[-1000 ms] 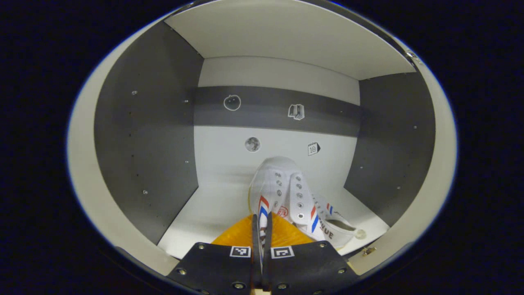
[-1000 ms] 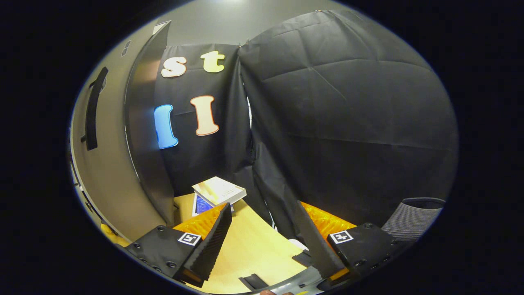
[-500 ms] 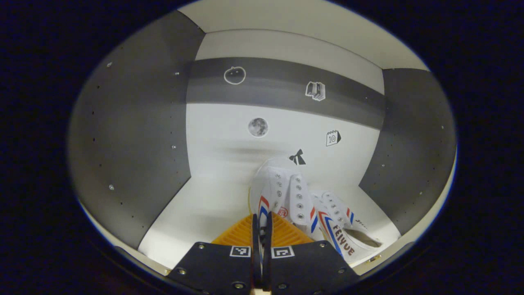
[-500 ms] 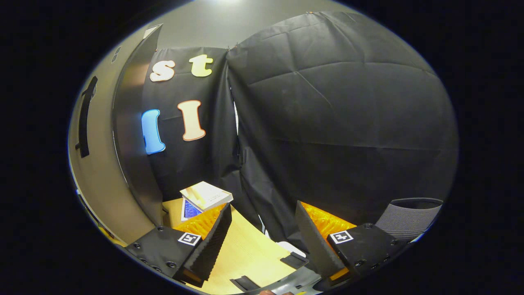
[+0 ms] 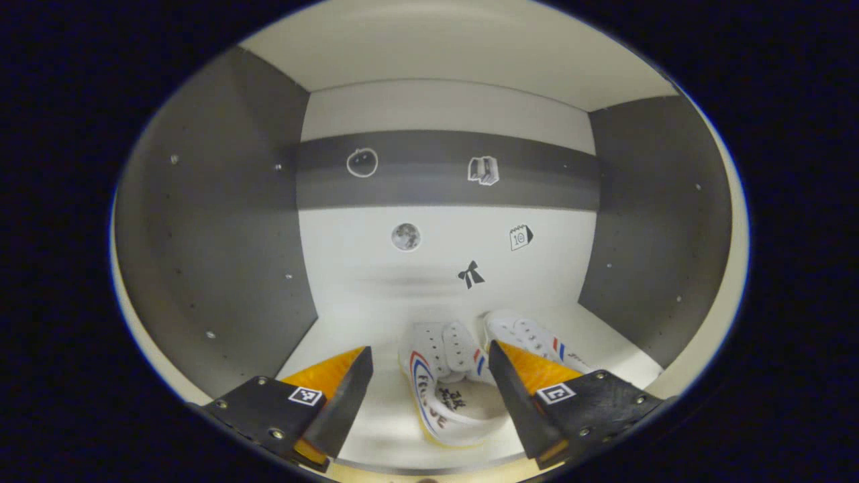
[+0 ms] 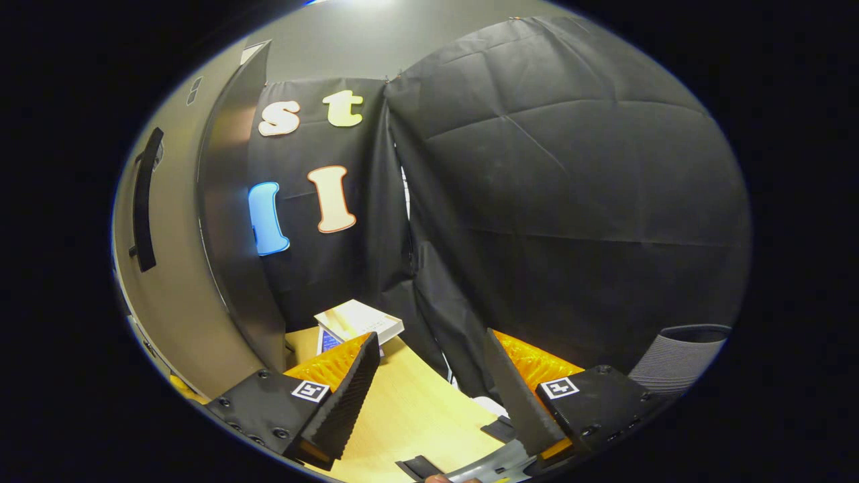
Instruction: Grab one shoe with the right hand and put it into the shoe cabinet, grab the other shoe with the left hand and put it into the shoe cabinet; then close the right door with the right hand and the left door with the left hand.
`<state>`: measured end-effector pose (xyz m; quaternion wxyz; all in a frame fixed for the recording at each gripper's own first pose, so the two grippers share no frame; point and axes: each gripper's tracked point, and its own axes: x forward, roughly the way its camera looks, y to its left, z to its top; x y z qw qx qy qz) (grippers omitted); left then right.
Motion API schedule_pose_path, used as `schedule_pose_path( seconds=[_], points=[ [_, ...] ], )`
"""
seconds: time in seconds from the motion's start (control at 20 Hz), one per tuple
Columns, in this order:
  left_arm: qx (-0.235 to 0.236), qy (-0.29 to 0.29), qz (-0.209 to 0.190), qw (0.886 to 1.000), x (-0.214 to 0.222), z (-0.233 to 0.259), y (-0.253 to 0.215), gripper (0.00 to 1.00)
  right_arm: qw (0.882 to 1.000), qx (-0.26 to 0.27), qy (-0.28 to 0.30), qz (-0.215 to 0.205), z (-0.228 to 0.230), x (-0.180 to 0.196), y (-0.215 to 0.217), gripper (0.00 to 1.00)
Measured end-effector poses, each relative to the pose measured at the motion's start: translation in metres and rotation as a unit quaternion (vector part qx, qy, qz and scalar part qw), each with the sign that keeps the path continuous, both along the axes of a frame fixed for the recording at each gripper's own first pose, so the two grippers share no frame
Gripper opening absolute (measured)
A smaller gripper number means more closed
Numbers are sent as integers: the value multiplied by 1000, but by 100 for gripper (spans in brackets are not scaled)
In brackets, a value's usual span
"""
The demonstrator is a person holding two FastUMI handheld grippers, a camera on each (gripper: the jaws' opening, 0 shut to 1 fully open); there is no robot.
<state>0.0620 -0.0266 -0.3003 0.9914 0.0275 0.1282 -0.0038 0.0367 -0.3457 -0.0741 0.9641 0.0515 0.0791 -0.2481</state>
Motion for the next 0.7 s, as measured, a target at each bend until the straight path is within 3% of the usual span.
schedule_pose_path(
  seconds=[0.15, 0.3, 0.35, 0.45, 0.5, 0.55, 0.7],
  points=[
    [71, -66, -4, 995, -44, 41, 2, 99, 999, -5, -10, 32, 19, 18, 14, 98],
    [28, -103, -25, 994, -97, 75, -16, 100, 997, -13, -27, 65, 47, 34, 28, 98],
    [4, -111, -18, 994, -115, 79, -13, 100, 997, -18, -31, 75, 57, 39, 32, 92],
    [-41, -124, -5, 991, -146, 80, -12, 100, 994, -12, -37, 99, 72, 51, 45, 92],
    [-49, -132, 3, 990, -161, 79, -11, 100, 992, -5, -45, 115, 82, 54, 54, 100],
    [-50, -141, 16, 989, -176, 80, -6, 99, 990, -3, -55, 130, 94, 58, 61, 93],
    [-38, -143, 49, 988, -208, 74, 1, 100, 983, -13, -79, 163, 127, 67, 73, 92]
  ],
)
